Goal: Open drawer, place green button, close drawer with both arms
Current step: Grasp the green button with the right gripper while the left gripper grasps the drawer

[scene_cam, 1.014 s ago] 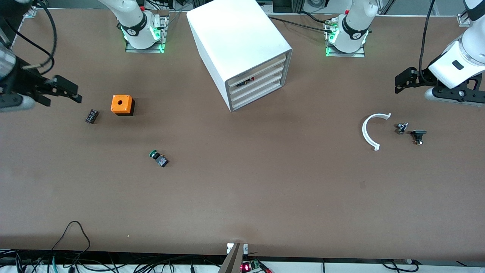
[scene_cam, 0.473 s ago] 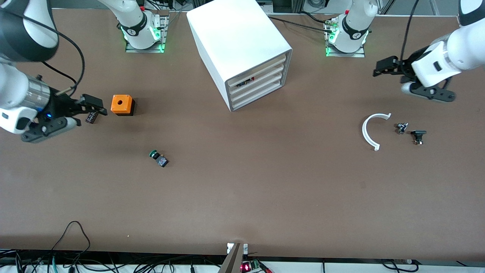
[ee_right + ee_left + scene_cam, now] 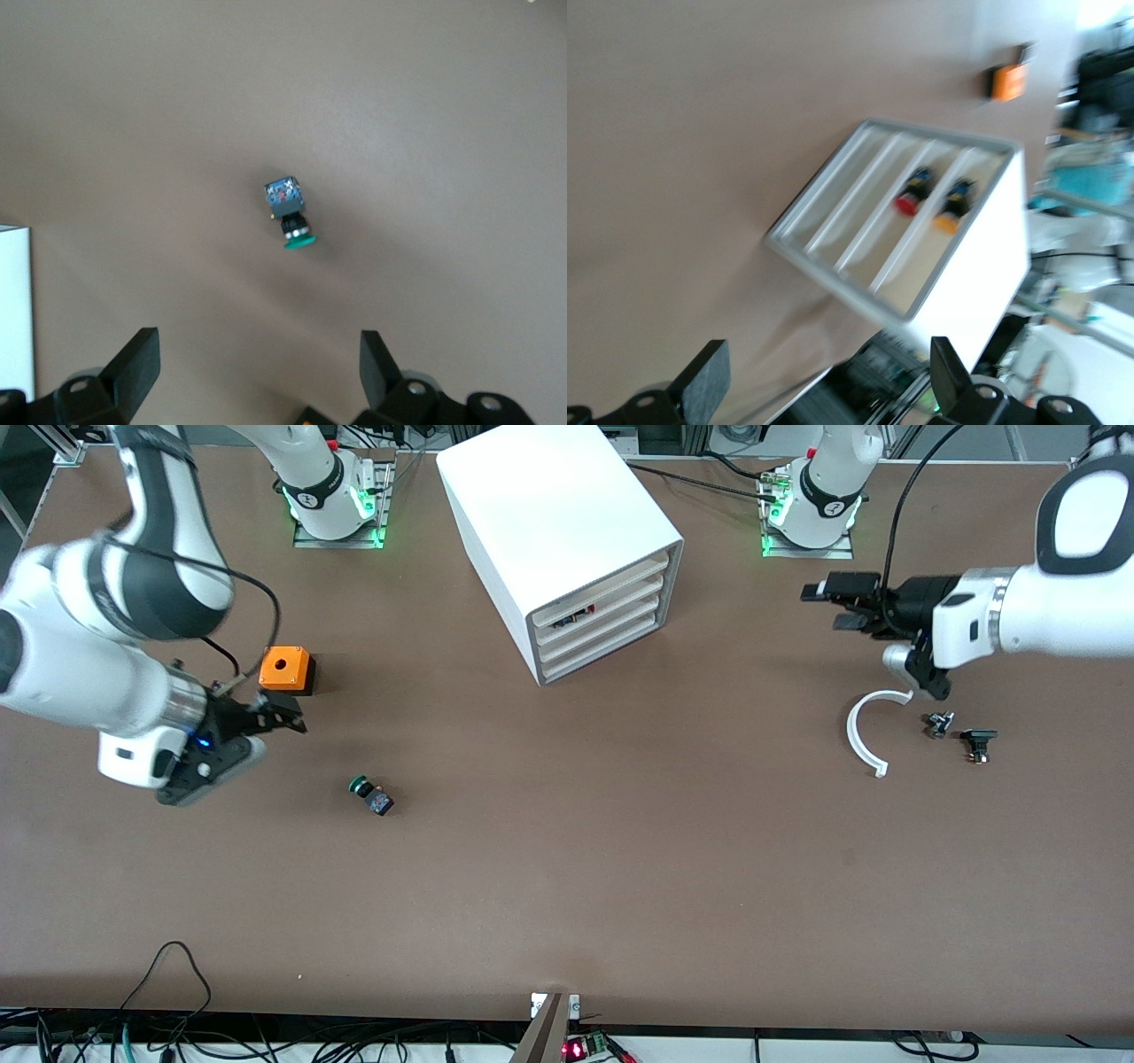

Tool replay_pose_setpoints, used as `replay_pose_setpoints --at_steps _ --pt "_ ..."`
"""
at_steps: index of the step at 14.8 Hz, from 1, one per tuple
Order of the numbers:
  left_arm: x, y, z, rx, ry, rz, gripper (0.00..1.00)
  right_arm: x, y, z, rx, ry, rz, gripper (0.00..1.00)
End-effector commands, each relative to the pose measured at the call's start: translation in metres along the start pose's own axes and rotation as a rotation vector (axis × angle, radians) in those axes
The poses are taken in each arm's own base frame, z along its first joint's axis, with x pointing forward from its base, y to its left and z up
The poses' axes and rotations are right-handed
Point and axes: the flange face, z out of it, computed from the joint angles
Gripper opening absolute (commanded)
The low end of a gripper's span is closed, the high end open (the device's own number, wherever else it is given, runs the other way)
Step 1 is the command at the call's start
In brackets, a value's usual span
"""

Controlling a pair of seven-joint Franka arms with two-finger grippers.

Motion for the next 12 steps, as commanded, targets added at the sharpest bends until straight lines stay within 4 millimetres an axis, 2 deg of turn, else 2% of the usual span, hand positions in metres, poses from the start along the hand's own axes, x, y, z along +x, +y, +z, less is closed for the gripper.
replay_pose_setpoints --at_steps 1,5,7,10,12 --pt "0.004 -0.030 0.042 -0.097 0.083 0.073 0.99 0.011 0.001 0.033 0.008 0.002 -0.058 1.00" --pt "0.020 -0.067 0.134 -0.190 0.183 0.137 0.92 0.027 -0.007 0.088 -0.018 -0.002 -0.126 1.00" --pt "0.027 -0.085 0.185 -0.276 0.239 0.159 0.84 0.034 -0.014 0.120 -0.054 0.031 -0.146 1.00" --pt "0.035 -0.117 0.225 -0.359 0.280 0.188 0.70 0.042 -0.032 0.170 -0.115 0.089 -0.179 1.00" --pt "0.026 -0.121 0.258 -0.419 0.288 0.168 0.70 0.045 -0.036 0.195 -0.138 0.106 -0.192 1.00"
